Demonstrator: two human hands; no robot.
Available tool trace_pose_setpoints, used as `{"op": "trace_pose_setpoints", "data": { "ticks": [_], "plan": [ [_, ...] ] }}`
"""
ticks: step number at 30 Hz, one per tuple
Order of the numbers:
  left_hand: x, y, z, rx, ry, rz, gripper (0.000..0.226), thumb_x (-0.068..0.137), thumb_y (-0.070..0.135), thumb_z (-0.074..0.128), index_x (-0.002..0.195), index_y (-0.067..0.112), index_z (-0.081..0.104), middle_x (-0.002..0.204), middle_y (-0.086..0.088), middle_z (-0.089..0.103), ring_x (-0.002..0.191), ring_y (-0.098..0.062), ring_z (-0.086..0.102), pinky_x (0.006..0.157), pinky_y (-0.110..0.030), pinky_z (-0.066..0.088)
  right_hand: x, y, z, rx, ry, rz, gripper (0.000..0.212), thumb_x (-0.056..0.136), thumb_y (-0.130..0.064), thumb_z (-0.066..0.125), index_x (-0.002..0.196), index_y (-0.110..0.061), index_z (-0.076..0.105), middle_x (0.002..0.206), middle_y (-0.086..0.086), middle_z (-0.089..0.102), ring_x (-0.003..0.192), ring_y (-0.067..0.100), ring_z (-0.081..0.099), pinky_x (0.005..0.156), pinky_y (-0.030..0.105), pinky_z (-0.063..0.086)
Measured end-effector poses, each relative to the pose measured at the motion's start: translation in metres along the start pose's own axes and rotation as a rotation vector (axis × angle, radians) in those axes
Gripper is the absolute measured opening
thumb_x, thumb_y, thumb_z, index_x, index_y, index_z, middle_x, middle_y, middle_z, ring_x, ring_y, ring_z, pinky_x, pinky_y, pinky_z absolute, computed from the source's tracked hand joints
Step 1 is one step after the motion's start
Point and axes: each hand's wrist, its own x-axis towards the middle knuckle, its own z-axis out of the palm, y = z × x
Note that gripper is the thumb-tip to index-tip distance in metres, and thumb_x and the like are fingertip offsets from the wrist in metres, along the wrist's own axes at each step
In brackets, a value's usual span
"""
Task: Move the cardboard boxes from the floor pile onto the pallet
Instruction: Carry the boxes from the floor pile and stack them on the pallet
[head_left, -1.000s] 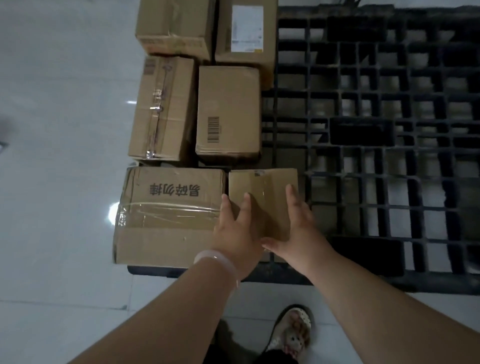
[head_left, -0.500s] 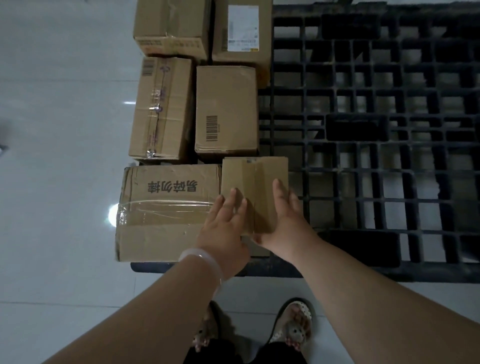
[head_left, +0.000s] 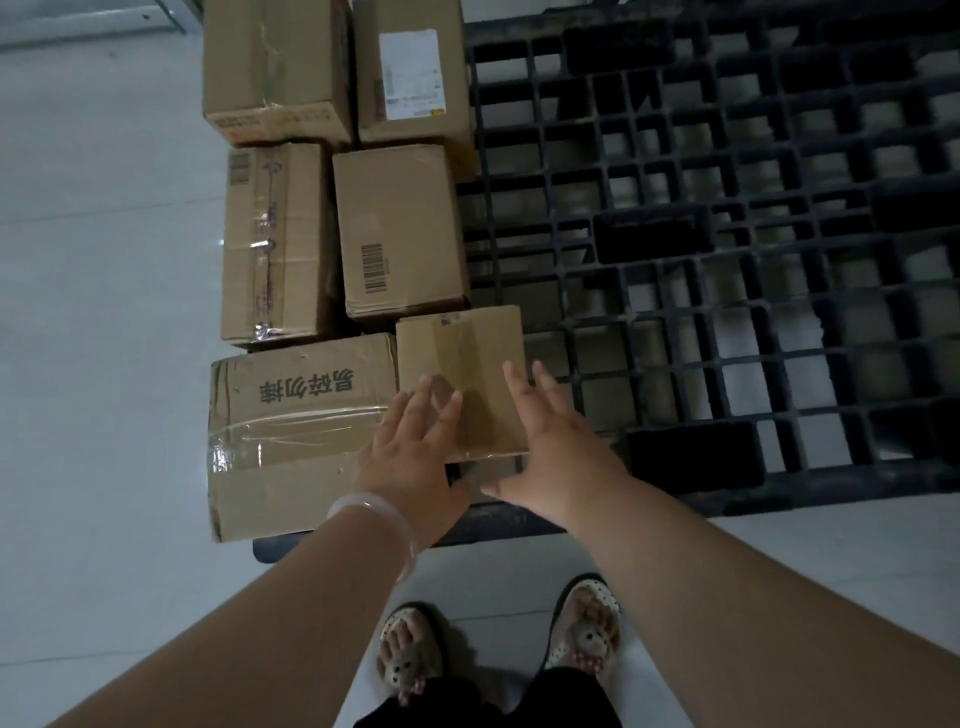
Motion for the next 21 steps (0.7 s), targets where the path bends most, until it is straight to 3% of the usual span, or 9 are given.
{"op": "trace_pose_setpoints", "data": {
  "ticks": [3, 7, 11, 15, 21],
  "plan": [
    [-0.009, 0.022, -0.015, 0.105, 0.011, 0.063, 0.087, 0.093, 0.045, 0.053, 0.151, 0.044, -0.013, 0.160, 0.011, -0.024, 0.148, -0.016, -0.018, 0.121, -0.043, 0.002, -0.040, 0.014, -0.015, -0.035, 0.050, -0.039, 0.120, 0.075, -0.057, 0.077, 0.151, -0.048, -0.015, 0.160, -0.018, -0.023, 0.151, 0.014, -0.005, 0.121, 0.043, 0.011],
    [-0.025, 0.070, -0.036, 0.238, 0.025, 0.220, 0.088, 0.094, 0.053, 0.047, 0.146, 0.046, -0.024, 0.158, 0.011, -0.030, 0.148, -0.017, -0.022, 0.121, -0.045, -0.003, -0.103, 0.031, -0.033, -0.130, 0.139, 0.047, 0.116, 0.075, -0.071, 0.065, 0.154, -0.041, -0.016, 0.162, -0.010, -0.024, 0.149, 0.014, -0.020, 0.119, 0.042, -0.010],
    [-0.052, 0.128, -0.050, 0.378, -0.007, 0.422, 0.091, 0.090, 0.067, 0.043, 0.143, 0.047, -0.029, 0.155, 0.012, -0.035, 0.146, -0.019, -0.025, 0.120, -0.051, -0.004, -0.172, 0.044, -0.043, -0.138, 0.262, 0.238, 0.112, 0.080, -0.075, 0.054, 0.149, -0.039, -0.026, 0.162, -0.007, -0.026, 0.148, 0.016, -0.024, 0.117, 0.041, -0.014],
    [-0.093, 0.184, -0.051, 0.487, -0.012, 0.632, 0.094, 0.086, 0.076, 0.036, 0.137, 0.048, -0.038, 0.153, 0.009, -0.039, 0.145, -0.020, -0.029, 0.119, -0.053, -0.007, -0.252, 0.048, -0.033, -0.077, 0.356, 0.433, 0.111, 0.081, -0.079, 0.043, 0.130, -0.040, -0.049, 0.154, -0.006, -0.039, 0.146, 0.019, -0.030, 0.117, 0.043, -0.018],
    [-0.169, 0.265, 0.002, 0.636, -0.052, 0.877, 0.091, 0.087, 0.076, 0.033, 0.144, 0.043, -0.031, 0.156, 0.007, -0.034, 0.146, -0.021, -0.025, 0.119, -0.052, -0.007, -0.364, 0.074, 0.010, 0.145, 0.587, 0.710, 0.089, 0.087, -0.076, 0.024, 0.148, -0.038, -0.030, 0.160, -0.006, -0.029, 0.146, 0.016, -0.030, 0.118, 0.042, -0.018]
  ]
}}
